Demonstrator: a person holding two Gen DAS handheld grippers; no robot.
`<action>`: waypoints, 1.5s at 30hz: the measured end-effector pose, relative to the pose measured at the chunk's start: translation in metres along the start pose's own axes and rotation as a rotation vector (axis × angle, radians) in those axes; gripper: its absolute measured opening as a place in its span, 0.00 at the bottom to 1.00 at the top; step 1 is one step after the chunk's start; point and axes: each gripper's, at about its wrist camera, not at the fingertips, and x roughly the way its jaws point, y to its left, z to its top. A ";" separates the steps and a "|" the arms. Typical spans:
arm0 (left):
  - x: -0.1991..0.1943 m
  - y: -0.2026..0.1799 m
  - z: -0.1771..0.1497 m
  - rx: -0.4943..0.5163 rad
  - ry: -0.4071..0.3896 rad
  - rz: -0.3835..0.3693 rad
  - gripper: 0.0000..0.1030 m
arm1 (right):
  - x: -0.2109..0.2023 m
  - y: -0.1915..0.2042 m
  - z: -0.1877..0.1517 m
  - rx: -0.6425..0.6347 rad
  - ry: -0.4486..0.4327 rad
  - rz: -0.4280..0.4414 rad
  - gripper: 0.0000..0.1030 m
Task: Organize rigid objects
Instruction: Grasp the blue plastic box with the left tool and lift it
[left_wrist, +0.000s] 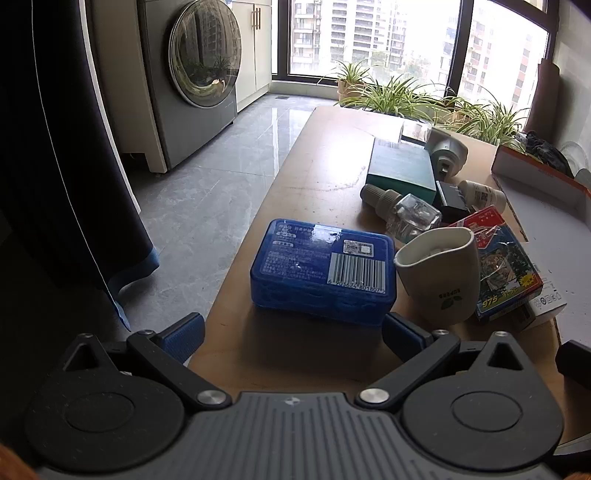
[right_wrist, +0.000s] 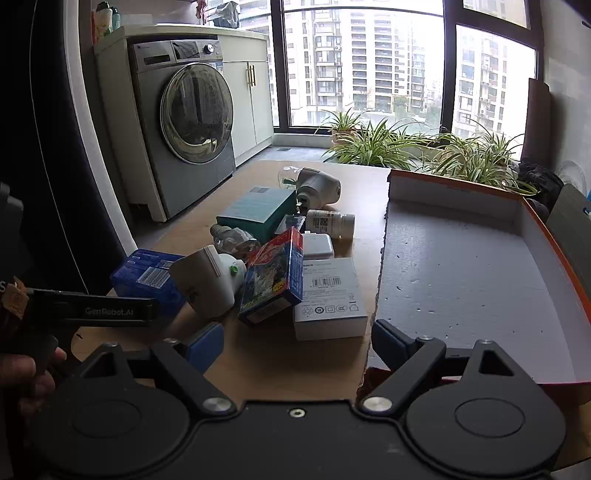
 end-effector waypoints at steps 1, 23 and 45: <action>0.000 0.000 0.000 0.003 0.000 -0.003 1.00 | 0.000 0.000 0.000 0.001 0.001 0.000 0.99; 0.010 -0.004 0.015 0.052 0.020 -0.042 1.00 | -0.001 0.012 0.012 0.001 0.015 -0.034 0.99; 0.041 0.002 0.025 0.066 -0.022 -0.097 0.91 | 0.021 0.007 0.015 0.013 0.060 -0.049 0.99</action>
